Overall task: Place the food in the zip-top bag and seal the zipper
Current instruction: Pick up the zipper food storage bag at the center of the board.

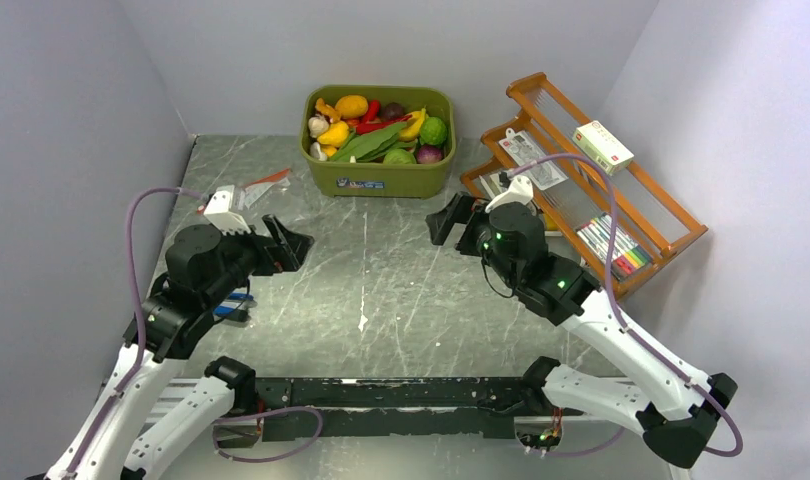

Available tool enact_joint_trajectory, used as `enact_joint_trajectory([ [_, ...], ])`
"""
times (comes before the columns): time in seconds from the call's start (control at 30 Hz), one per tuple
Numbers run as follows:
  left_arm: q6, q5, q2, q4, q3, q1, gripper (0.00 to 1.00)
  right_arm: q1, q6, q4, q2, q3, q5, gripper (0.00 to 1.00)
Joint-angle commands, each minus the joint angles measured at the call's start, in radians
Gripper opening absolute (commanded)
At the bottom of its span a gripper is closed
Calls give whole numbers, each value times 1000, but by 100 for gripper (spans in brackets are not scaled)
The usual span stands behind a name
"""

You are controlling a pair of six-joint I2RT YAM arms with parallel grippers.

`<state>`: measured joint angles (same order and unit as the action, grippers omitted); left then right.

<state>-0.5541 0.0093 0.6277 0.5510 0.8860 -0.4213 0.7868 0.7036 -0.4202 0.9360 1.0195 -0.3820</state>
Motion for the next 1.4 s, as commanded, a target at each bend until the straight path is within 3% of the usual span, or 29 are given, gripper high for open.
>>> enact_joint_trajectory([
  [0.0,5,18,8,-44,-13,10,95,6,4,-9,-21,-7,-38,100],
  [0.23,62,-38,51,-57,-22,10,95,5,-15,5,-21,-10,-23,100],
  [0.4,112,-159,161,-78,5,10,96,6,-40,34,-20,-13,-14,100],
  [0.57,196,-408,360,-110,71,10,95,6,-67,46,-29,-7,4,100],
  [0.6,235,-446,405,-131,78,10,99,6,-78,60,-38,-11,8,100],
  [0.67,295,-493,494,-159,108,11,83,6,-98,81,-51,-34,9,100],
  [0.7,324,-511,538,-165,126,10,81,6,-103,84,-58,-40,5,100],
  [0.87,517,-623,743,-208,197,10,86,4,-122,74,-78,-27,1,100],
  [1.03,757,-676,890,-341,159,12,75,5,-148,82,-93,-33,5,100],
  [1.37,840,-688,1065,-376,193,37,63,4,-152,98,-101,-45,10,100],
])
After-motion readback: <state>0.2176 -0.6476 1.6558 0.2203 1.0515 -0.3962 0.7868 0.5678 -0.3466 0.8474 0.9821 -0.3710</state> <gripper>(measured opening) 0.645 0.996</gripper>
